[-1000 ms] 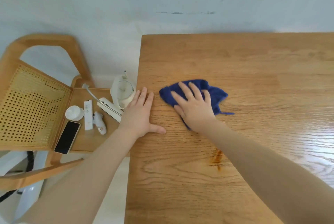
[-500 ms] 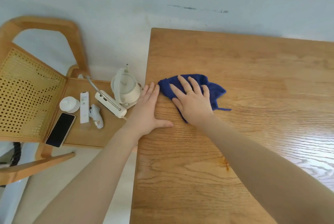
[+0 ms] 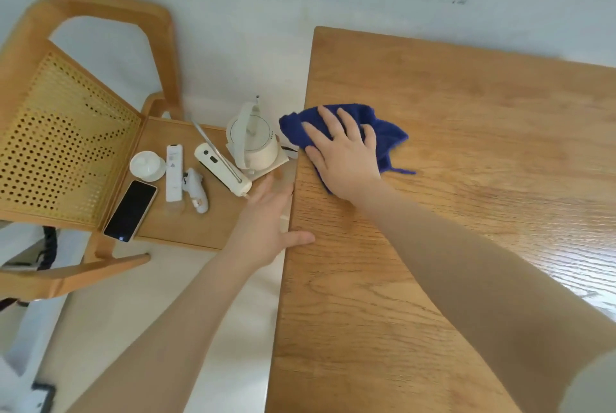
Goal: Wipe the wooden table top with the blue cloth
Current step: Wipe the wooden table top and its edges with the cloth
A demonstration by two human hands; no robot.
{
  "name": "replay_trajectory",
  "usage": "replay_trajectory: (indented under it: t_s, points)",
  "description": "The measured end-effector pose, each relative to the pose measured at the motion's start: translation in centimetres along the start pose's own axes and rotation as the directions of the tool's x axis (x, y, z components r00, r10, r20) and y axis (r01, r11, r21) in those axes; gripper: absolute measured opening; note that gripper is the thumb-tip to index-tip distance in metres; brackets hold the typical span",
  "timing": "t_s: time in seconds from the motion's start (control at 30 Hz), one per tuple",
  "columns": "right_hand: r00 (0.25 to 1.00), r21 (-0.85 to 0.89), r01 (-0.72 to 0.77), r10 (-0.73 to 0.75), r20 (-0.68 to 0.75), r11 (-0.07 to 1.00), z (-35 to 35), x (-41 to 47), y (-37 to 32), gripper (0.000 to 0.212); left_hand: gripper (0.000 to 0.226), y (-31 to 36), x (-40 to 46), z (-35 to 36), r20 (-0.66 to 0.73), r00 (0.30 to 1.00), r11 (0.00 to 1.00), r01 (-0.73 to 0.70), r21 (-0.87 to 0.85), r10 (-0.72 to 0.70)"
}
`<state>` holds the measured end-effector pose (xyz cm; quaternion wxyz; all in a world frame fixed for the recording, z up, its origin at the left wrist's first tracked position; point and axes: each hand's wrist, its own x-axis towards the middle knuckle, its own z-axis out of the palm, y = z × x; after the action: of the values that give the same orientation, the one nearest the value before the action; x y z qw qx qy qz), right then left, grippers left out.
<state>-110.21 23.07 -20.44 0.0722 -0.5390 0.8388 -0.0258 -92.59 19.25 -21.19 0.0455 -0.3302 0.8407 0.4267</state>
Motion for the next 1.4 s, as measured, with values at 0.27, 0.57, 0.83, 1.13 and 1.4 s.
replay_trajectory:
  t_s: [0.27, 0.57, 0.83, 1.13, 1.4]
  points:
    - [0.981, -0.024, 0.192, -0.191, 0.021, 0.981, 0.3, -3.7, 1.3, 0.049, 0.074, 0.0, -0.1, 0.3, -0.033, 0.999, 0.998, -0.041, -0.038, 0.040]
    - [0.999, -0.017, 0.034, -0.034, 0.003, 0.999, 0.6, -4.2, 0.4, 0.045, 0.080, 0.5, -0.3, 0.0, 0.007, 1.000, 1.000, 0.027, -0.014, -0.027]
    - [0.997, 0.010, 0.081, -0.081, 0.018, 0.997, 0.0, -4.7, 1.1, 0.049, 0.080, 1.1, -0.4, 0.0, 0.000, 0.998, 0.997, 0.066, -0.041, -0.066]
    - [0.996, -0.007, 0.066, -0.066, -0.058, 0.998, 0.8, -9.3, 1.1, 0.046, 0.064, 2.7, -3.5, 1.0, -0.157, 0.979, 0.991, 0.126, -0.036, -0.130]
    - [0.992, 0.038, 0.127, -0.128, 0.025, 0.991, 0.3, -11.9, 1.7, 0.047, 0.116, 3.7, -7.7, 3.0, -0.066, 0.992, 0.941, 0.120, 0.316, -0.104]
